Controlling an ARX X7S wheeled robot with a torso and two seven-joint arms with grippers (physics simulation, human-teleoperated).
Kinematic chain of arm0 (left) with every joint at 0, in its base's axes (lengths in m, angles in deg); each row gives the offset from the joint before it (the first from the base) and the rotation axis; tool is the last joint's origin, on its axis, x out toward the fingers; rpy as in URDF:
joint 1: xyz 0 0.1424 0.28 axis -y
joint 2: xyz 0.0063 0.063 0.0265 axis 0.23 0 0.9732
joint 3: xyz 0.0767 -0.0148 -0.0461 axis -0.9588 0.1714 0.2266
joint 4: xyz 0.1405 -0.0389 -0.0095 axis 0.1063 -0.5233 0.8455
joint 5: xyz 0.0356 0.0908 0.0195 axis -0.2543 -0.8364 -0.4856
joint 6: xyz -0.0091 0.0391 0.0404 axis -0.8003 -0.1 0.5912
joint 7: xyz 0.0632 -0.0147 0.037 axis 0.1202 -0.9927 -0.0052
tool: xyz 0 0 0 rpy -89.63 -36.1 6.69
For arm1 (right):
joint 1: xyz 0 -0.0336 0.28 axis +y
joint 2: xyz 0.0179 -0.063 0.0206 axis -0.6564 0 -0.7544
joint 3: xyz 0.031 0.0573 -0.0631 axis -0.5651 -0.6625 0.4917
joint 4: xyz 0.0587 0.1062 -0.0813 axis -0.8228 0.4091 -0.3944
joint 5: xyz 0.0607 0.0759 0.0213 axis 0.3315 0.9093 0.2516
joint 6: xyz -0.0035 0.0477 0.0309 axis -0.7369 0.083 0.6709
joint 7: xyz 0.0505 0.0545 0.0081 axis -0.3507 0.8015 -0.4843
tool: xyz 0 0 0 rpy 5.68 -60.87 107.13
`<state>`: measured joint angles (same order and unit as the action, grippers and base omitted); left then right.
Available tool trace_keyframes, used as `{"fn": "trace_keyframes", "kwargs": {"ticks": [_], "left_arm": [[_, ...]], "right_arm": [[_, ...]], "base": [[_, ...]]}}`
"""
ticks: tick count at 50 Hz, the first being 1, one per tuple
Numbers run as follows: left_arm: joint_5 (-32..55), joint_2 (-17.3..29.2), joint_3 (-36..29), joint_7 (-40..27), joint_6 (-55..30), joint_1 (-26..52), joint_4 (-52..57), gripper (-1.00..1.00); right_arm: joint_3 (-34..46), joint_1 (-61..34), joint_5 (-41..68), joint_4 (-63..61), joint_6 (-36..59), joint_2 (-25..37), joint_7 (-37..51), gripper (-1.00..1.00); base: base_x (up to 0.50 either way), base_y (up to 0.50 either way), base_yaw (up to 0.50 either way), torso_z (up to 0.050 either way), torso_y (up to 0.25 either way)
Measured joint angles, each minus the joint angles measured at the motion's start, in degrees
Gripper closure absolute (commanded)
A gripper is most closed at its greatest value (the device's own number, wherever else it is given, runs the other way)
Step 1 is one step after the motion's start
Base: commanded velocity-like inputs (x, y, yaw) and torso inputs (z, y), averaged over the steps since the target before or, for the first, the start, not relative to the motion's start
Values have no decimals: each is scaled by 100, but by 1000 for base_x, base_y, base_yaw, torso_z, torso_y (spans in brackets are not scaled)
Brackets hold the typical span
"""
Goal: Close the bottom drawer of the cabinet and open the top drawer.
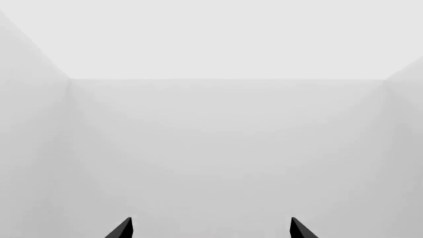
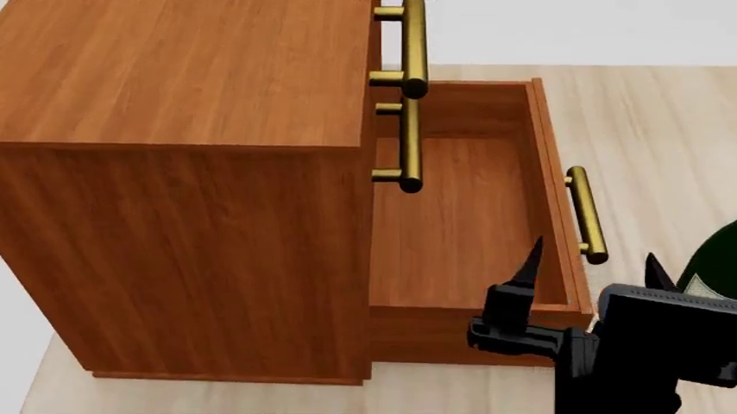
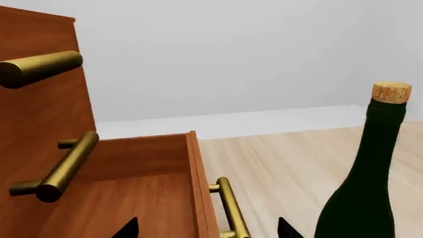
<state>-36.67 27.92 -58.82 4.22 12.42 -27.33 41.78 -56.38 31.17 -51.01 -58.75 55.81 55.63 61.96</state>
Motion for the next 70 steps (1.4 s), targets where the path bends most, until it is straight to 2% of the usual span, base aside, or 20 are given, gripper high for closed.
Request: {"fn": "trace_keyframes", "kwargs": {"ticks": [29,53,70], "left_arm": [[52,27,-45,-60,65,-18,-14,-100],[88,55,-47,-88,167,-97,-55,-100],[106,91,-39,-106,245,-161,-81,-100]], "right_arm": [[-727,214,725,333,-150,-222,142,-100],[-842,409,388,397,-34,-157,795,-100],[-692,69,144,1212,-175,-154,916,-100]], "base": [[0,0,0,0,0],[0,0,0,0,0],[0,0,0,0,0]]}}
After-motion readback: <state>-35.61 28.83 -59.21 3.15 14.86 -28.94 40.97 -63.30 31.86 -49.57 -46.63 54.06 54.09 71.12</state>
